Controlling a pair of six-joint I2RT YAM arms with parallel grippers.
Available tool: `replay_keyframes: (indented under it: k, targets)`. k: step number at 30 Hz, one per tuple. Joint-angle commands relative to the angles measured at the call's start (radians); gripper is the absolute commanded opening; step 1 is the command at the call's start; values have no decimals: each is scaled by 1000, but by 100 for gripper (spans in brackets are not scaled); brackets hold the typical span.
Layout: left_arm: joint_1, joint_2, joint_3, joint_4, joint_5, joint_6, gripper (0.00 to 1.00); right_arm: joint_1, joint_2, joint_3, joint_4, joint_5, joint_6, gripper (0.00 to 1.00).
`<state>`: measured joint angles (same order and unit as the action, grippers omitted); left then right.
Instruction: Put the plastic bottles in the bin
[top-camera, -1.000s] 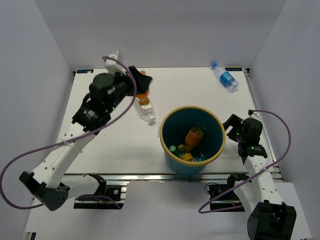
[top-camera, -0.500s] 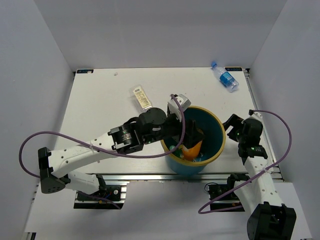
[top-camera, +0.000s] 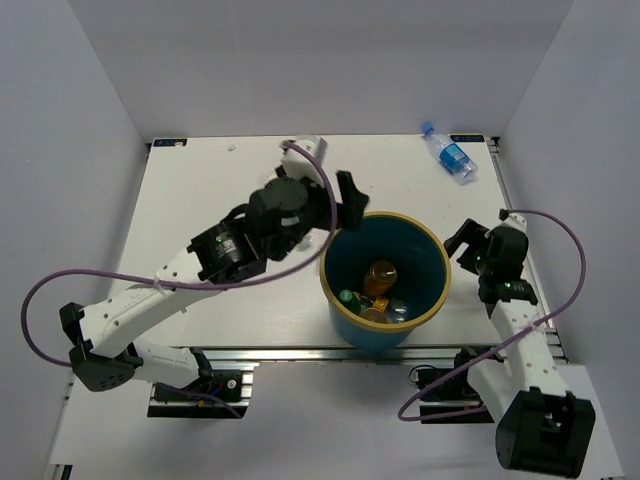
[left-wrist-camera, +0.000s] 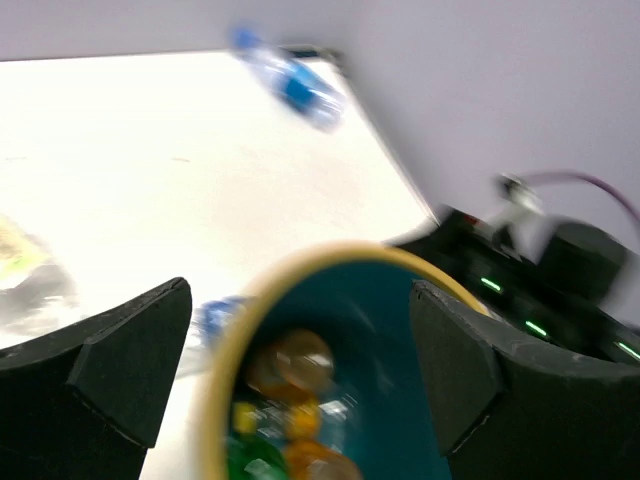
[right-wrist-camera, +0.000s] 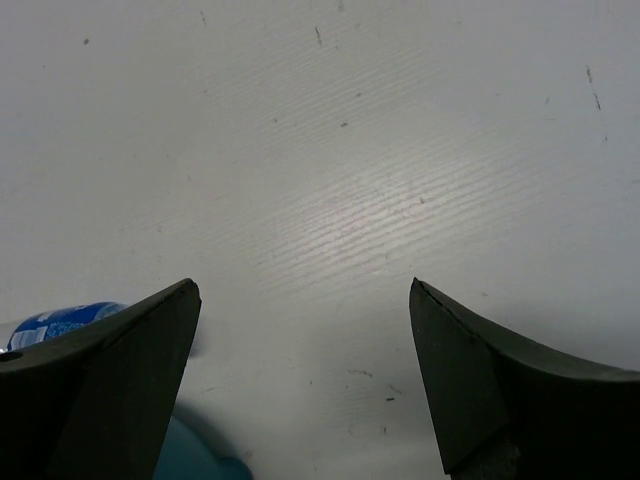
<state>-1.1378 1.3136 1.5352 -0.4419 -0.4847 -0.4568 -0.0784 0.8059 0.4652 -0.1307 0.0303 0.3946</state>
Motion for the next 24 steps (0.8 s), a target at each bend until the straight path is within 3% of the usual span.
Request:
replay_keyframes:
  k: [1,6,10,12,16,19,24]
  targets:
    - [172,-50,-16,-72,-17,-57,98,-6,99,142,85,-79,-72,89]
    - [409,-80,-147,-61,37,-124,98,-6,390,440,114,-104,-270,89]
    - [616,-82,-220,-39,162,-148,98,-14,649,666,120,-122,-443,90]
    - [685,-79,-267,-6,222,-149,98,-26,809,771,91,-167,-528,89]
    - [873,-24,-311,35,358,-163,98,-34,1079,1161,-67,-228,-644,89]
    - [953,30,-357,84,454,-164,98,-44,1271,1393,-125,-187,-687,89]
    - [978,95,-357,80,436,-140,98,-55,1486,1586,-96,-233,-789,89]
